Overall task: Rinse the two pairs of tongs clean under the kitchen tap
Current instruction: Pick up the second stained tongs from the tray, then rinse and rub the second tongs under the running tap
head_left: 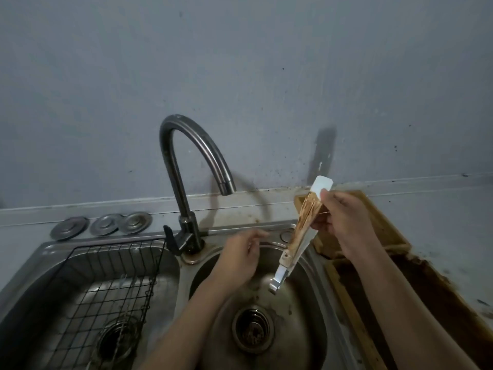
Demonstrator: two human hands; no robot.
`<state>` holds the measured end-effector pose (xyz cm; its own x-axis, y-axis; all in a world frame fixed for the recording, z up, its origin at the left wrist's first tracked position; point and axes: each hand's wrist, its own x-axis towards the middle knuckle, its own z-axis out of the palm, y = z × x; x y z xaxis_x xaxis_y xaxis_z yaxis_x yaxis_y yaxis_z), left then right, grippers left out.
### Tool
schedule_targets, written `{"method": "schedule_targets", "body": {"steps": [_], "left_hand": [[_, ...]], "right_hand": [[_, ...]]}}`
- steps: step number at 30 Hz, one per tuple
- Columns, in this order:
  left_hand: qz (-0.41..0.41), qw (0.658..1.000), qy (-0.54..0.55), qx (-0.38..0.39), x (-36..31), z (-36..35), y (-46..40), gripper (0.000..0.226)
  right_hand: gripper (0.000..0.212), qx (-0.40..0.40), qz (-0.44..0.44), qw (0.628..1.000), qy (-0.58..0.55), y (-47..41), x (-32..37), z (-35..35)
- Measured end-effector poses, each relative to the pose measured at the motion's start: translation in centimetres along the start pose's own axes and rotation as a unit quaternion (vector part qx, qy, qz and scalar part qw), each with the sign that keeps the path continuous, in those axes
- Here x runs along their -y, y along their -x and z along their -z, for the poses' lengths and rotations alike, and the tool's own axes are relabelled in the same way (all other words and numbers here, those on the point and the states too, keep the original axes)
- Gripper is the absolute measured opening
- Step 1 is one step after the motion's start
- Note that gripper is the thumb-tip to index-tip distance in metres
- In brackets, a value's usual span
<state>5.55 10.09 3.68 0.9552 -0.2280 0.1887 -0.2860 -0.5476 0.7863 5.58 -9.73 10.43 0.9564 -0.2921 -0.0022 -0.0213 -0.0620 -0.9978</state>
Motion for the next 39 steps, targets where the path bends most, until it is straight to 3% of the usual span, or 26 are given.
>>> {"method": "schedule_targets", "body": {"steps": [5,8,12,15,18,24,39], "left_hand": [[-0.005,0.966,-0.011,-0.258,2.9,5.0,1.4,0.035],[0.001,0.939,-0.049,-0.339,5.3,7.3,1.9,0.044],[0.118,0.953,-0.031,-0.276,8.2,8.5,0.8,0.057],[0.189,0.95,0.023,-0.248,9.8,8.4,-0.5,0.028],[0.195,0.943,0.02,-0.268,10.4,8.0,-0.8,0.003],[0.177,0.94,-0.009,-0.291,10.9,7.5,-0.9,0.006],[0.185,0.926,0.062,-0.323,11.3,6.2,-0.2,0.003]], "right_hand": [[0.025,-0.001,-0.043,0.993,-0.107,0.3,-2.0,-4.2],[0.019,0.001,-0.04,0.992,-0.121,0.2,-2.8,-6.1],[0.016,0.004,-0.038,0.991,-0.127,-0.2,-3.1,-7.5],[0.013,0.006,-0.039,0.992,-0.121,-1.0,-3.7,-8.1],[0.012,0.003,-0.043,0.993,-0.106,-1.7,-4.3,-8.2],[0.025,0.002,-0.058,0.995,-0.082,-2.5,-4.8,-8.5],[0.024,0.014,-0.056,0.997,-0.055,-2.6,-5.0,-8.7]]}}
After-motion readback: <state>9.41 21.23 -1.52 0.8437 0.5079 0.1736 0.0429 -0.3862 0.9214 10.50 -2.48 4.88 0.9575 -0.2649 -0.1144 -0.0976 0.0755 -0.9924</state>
